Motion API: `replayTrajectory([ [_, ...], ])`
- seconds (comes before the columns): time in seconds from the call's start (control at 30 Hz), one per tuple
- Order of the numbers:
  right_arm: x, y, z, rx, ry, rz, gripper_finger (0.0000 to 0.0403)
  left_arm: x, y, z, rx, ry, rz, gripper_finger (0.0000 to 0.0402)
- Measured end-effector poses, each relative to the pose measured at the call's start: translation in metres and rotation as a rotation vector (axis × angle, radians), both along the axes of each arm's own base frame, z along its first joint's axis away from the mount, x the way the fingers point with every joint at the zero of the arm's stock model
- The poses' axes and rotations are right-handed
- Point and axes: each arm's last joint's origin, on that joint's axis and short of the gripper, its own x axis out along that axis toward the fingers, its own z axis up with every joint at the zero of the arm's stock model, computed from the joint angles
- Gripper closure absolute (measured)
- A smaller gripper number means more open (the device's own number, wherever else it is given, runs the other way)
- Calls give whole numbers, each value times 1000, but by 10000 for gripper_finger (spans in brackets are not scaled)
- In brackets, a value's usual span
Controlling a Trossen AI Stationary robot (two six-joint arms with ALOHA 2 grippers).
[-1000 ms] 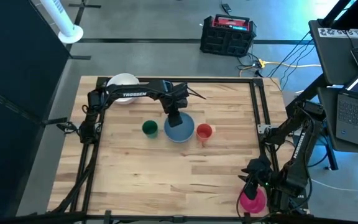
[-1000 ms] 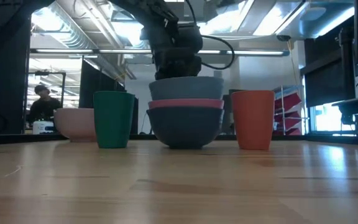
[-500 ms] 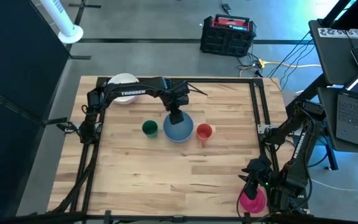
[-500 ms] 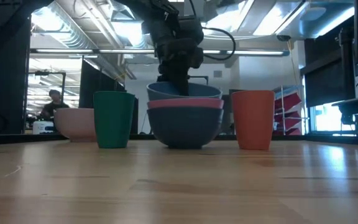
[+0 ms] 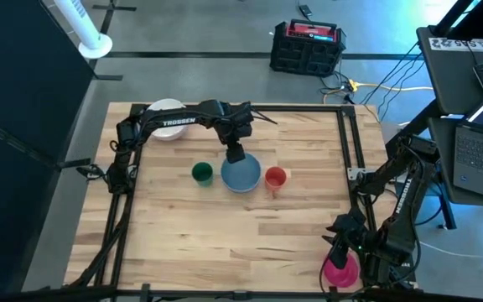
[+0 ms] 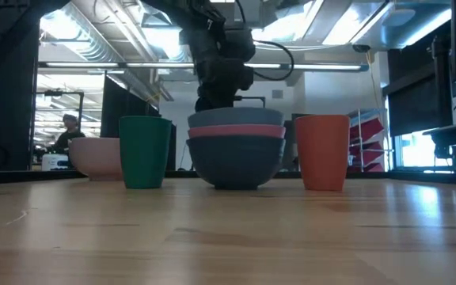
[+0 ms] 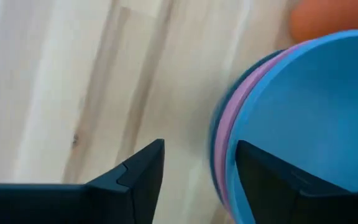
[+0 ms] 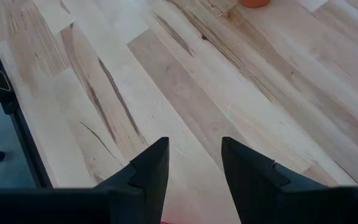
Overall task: Nest bowls inside each other
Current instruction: Stack the blue bowl on the pink bowl, then move the white bowl to the center of the table
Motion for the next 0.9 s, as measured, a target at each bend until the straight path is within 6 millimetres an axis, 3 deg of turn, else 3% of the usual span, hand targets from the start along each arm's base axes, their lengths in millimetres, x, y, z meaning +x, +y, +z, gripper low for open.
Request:
replayTrajectory([
  [0.17,0,0,0,-1,0,0,267,-17,12,19,104,77,95,219],
  [0.57,0,-1,0,-18,-2,1,267,-80,22,78,135,215,249,224],
  [0.77,-1,-4,-6,-28,-8,-19,267,-113,28,66,73,363,335,224],
  [0.9,-1,-5,-8,-13,-14,-47,267,-135,34,52,86,334,384,224],
])
